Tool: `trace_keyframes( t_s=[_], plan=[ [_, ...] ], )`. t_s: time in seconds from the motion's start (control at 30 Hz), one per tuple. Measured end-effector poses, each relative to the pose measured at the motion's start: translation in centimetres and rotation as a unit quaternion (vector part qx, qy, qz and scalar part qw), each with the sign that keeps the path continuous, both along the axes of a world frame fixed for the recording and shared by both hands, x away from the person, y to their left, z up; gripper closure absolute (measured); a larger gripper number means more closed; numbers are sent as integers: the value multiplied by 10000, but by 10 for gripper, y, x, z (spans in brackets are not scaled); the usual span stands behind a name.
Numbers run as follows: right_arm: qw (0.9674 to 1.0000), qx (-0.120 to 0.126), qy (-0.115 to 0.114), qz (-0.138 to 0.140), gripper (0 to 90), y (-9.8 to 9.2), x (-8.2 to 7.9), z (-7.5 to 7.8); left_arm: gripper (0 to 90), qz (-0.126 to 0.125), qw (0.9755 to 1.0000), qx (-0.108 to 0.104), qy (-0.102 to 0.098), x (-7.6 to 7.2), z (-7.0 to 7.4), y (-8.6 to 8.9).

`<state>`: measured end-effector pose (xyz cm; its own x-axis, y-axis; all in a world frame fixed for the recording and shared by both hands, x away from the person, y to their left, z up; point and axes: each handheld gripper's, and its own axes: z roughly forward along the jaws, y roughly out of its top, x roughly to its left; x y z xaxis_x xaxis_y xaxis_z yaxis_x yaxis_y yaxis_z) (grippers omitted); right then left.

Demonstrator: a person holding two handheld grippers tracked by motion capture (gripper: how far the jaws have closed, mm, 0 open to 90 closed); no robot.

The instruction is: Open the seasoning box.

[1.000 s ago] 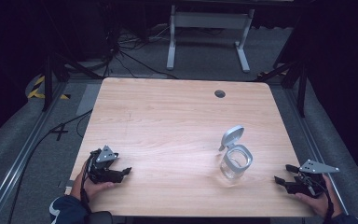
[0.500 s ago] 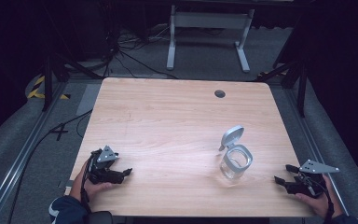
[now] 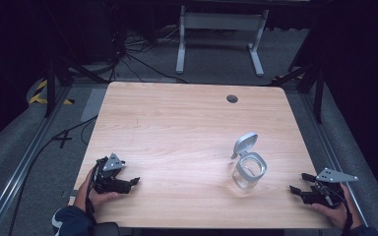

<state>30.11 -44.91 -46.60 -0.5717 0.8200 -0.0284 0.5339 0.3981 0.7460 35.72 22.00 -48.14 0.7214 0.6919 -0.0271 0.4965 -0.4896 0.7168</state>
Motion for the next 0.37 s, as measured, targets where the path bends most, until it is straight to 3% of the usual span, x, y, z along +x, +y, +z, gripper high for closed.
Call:
trace_keyframes(
  t_s=[0.37],
  plan=[
    [10000,30,-2,25,244,0,1,0,146,16,10000,8,-12,1,0,-1]
  ],
)
